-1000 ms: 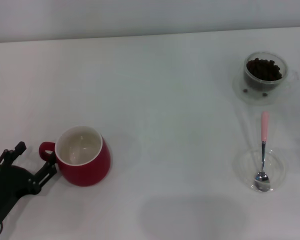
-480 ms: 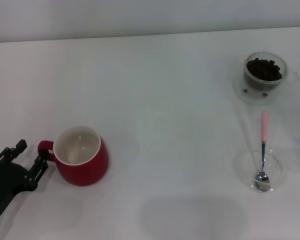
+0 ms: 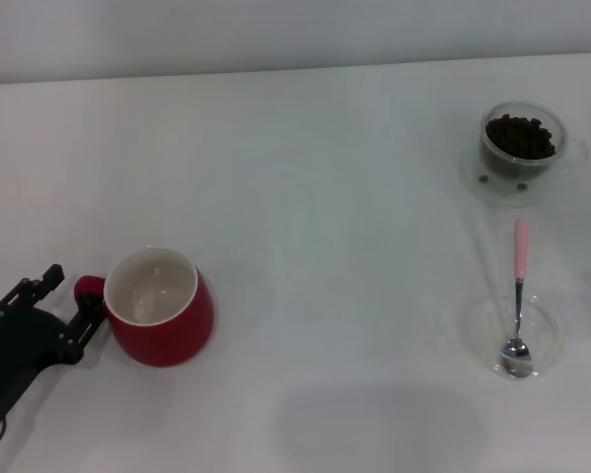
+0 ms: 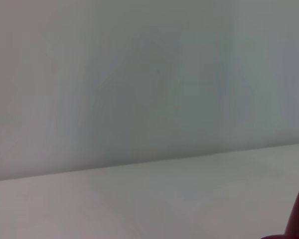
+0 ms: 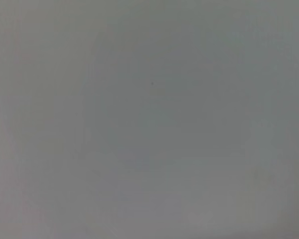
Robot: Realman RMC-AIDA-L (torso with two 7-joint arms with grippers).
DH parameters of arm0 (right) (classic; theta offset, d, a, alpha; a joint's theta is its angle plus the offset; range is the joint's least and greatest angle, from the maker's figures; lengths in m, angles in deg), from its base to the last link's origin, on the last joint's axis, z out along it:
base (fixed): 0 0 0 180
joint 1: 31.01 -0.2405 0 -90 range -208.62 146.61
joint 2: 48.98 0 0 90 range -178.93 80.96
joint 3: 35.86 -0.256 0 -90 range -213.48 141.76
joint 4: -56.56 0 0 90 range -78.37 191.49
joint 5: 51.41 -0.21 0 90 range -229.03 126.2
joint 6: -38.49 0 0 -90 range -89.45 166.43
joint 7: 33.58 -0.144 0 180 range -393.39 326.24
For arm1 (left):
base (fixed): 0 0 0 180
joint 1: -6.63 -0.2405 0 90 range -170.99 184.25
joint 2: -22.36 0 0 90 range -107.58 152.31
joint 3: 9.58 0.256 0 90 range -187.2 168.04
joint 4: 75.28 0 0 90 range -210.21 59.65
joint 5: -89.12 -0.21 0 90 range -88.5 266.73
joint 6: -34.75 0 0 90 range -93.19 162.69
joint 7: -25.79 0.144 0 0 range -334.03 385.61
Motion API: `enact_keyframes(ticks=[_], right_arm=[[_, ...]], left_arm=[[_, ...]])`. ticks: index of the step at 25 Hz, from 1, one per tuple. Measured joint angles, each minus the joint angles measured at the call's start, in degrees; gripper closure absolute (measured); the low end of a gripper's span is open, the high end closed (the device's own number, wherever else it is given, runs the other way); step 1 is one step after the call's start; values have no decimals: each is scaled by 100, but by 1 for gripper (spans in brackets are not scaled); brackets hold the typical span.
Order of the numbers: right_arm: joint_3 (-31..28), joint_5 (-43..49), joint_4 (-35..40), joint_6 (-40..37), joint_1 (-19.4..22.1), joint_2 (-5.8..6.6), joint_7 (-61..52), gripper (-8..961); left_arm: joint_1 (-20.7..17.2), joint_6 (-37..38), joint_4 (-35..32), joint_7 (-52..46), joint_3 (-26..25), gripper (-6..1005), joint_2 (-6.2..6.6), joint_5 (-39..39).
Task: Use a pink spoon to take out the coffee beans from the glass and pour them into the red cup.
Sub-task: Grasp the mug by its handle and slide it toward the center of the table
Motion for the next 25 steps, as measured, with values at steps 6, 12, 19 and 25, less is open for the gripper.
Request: enact_keyframes(ticks=[6, 12, 19, 25], right_arm=[[0, -1, 0, 0, 0, 0, 0, 102], [0, 5, 0, -1, -5, 0, 0, 102], [0, 9, -1, -4, -9, 0, 0, 103], [0, -5, -1, -7, -9, 0, 0, 104]], left_arm=[[0, 76, 10, 0, 11, 495, -5, -19], [-8, 92, 27, 0, 10, 632, -10, -22], [21, 97, 11, 0, -1, 731, -19, -16], [65, 96, 27, 0, 5, 800, -12, -17]])
